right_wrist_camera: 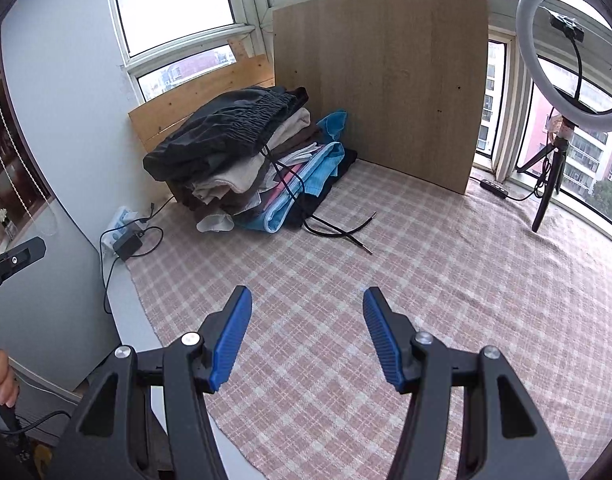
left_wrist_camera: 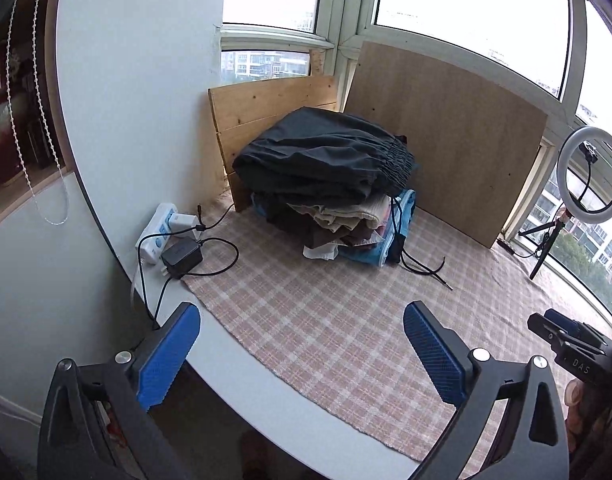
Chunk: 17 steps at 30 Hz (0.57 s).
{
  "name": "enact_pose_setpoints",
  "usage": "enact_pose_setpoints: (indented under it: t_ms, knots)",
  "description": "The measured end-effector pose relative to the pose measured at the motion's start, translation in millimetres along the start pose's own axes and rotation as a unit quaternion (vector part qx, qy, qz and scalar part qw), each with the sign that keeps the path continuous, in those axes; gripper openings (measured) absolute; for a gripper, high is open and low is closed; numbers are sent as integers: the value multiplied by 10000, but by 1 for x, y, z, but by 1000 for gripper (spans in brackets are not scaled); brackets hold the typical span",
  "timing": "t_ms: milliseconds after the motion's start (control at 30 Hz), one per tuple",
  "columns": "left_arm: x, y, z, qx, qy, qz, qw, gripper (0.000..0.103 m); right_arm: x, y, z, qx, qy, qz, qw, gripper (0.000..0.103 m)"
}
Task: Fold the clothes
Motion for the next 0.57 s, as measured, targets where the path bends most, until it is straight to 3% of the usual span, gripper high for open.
enact_pose_setpoints:
  t_ms: [567]
  knots:
    - [5, 4, 3, 37, 105, -72, 9999, 102, 2, 3, 0, -28, -21, -12, 10000, 57]
Point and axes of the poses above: each gripper's, at about its wrist camera, not at the fingertips, and y roughly the way its jaws point, x to its right, z to its top, the point moved 8 cm from there along y, roughly the way its jaws point, and after that the axes turned 2 degrees about -z, right-handed, at the moved point
